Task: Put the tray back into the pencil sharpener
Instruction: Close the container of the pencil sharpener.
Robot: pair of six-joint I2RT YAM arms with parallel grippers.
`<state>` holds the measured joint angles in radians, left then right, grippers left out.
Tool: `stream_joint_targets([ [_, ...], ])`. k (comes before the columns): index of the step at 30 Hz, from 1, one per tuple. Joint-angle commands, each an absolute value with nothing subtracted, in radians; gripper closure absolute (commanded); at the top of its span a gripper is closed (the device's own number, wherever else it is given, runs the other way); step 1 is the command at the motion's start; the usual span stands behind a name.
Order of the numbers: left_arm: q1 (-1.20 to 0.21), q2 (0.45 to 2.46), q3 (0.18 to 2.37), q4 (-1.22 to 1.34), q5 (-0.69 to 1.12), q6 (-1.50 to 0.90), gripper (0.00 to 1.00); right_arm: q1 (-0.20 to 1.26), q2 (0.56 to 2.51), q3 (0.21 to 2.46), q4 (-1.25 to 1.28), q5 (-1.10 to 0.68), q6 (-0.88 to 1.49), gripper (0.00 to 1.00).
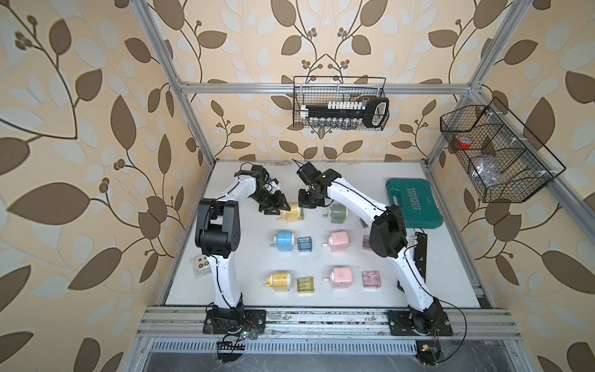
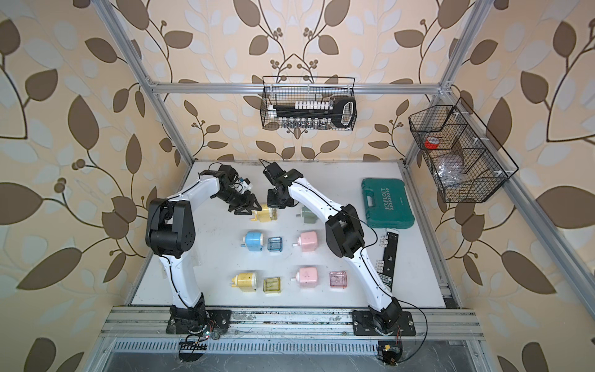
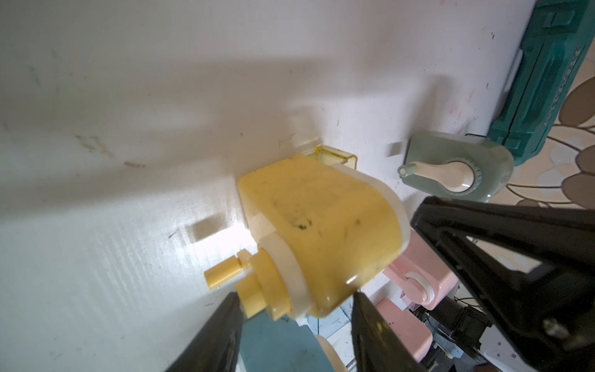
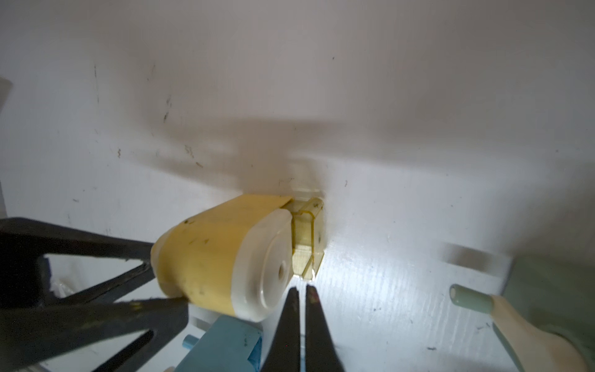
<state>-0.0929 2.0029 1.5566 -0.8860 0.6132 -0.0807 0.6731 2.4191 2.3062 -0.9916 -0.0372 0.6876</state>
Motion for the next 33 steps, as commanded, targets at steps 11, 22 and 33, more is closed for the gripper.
stream_joint_targets([
  [11, -0.107, 2.023, 1.574, -0.885, 0.577, -0.065, 0.45, 0.629, 2.553, 2.353, -0.988, -0.087, 0.713, 1.00],
  [22, -0.107, 2.026, 1.574, -0.885, 0.577, -0.064, 0.45, 0.641, 2.537, 2.296, -0.912, -0.205, 0.701, 1.00],
  [33, -0.107, 2.029, 1.574, -0.885, 0.577, -0.064, 0.45, 0.648, 2.473, 2.205, -0.830, -0.297, 0.706, 1.00],
])
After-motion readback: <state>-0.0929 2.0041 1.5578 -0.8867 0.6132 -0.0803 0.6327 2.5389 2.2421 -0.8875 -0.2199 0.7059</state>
